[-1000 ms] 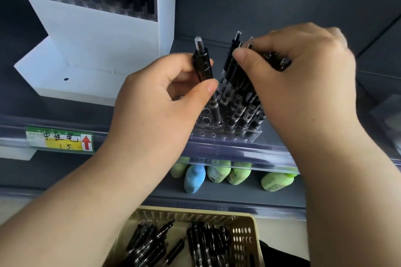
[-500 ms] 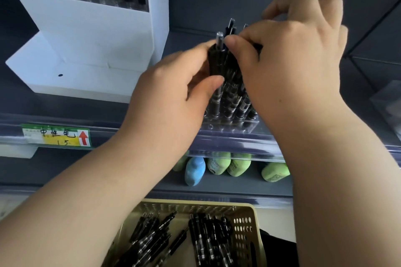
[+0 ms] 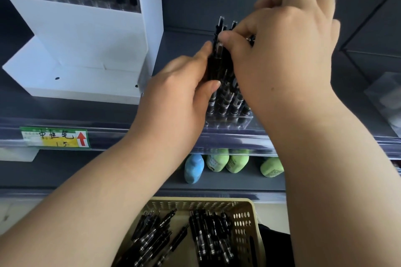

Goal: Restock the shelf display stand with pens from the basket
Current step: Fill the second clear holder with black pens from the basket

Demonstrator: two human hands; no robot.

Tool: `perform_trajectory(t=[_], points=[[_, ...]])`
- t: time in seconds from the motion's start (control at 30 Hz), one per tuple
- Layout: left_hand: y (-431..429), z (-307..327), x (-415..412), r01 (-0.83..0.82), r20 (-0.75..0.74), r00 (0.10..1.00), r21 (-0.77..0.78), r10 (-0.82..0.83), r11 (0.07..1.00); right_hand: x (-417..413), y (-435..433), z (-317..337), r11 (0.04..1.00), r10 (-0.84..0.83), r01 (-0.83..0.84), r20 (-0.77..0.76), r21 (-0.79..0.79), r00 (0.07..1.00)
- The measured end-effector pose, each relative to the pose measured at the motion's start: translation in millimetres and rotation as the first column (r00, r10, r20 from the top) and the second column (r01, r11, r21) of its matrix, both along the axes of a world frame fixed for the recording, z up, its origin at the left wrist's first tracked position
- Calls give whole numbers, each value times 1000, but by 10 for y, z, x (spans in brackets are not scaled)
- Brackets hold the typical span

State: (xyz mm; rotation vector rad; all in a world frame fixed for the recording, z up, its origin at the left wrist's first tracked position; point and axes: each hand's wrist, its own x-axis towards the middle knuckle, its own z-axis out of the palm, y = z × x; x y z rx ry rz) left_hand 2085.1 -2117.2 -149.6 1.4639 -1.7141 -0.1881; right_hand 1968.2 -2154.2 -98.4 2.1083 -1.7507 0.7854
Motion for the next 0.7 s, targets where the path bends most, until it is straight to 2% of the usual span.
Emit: perform_trajectory(t=[0.27,0.43,0.7], points=[[-10,-33,-41,32,-22,999,26,-32,999,59,-11,-39,998,-13,15,24,-57,1000],[-8,-39,-31,22,-46,999,33,-20,999,26,-37,-28,999,15,-17,51,34,999],[-55,-23,-70,1,-38,999,110,3,994,-99,-42,83,998,55,-55,119,4,991]])
